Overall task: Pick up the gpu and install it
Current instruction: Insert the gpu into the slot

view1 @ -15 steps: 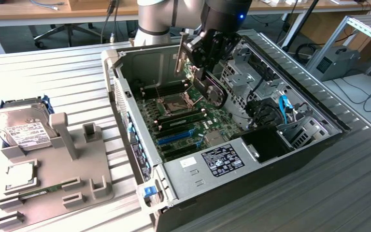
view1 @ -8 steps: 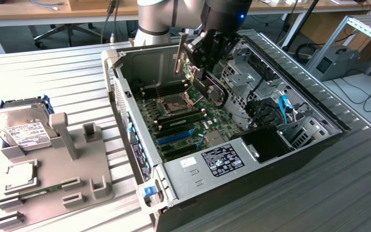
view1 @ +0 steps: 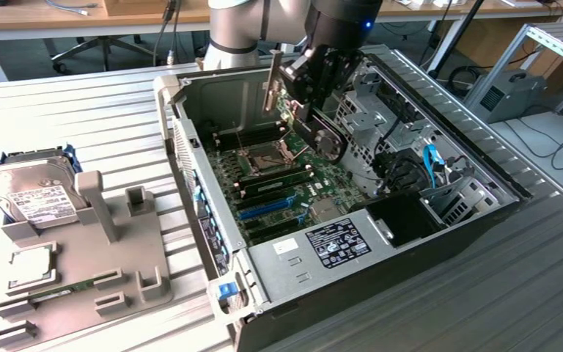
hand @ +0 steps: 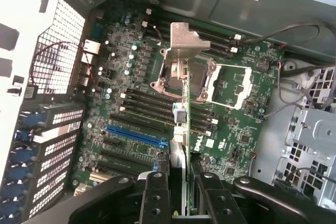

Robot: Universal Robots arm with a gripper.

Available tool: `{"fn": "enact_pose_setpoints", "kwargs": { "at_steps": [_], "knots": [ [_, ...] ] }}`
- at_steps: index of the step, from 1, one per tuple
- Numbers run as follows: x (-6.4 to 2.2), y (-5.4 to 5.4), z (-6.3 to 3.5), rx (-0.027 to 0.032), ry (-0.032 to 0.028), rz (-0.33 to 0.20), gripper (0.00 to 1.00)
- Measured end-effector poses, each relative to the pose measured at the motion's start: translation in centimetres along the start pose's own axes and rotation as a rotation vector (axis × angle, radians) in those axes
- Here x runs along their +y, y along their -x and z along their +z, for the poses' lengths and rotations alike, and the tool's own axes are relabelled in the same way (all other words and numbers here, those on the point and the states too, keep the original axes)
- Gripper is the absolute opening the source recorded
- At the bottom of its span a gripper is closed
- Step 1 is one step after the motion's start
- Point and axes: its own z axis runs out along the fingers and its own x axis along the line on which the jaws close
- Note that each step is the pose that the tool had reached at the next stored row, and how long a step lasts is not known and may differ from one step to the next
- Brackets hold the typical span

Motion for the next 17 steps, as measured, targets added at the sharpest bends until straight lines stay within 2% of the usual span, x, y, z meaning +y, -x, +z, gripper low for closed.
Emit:
{"fn": "enact_pose_setpoints", "kwargs": {
  "at_steps": [17],
  "knots": [
    [0.0, 0.0, 0.0, 0.0029, -0.0007, -0.073, 0.26]
  ]
}}
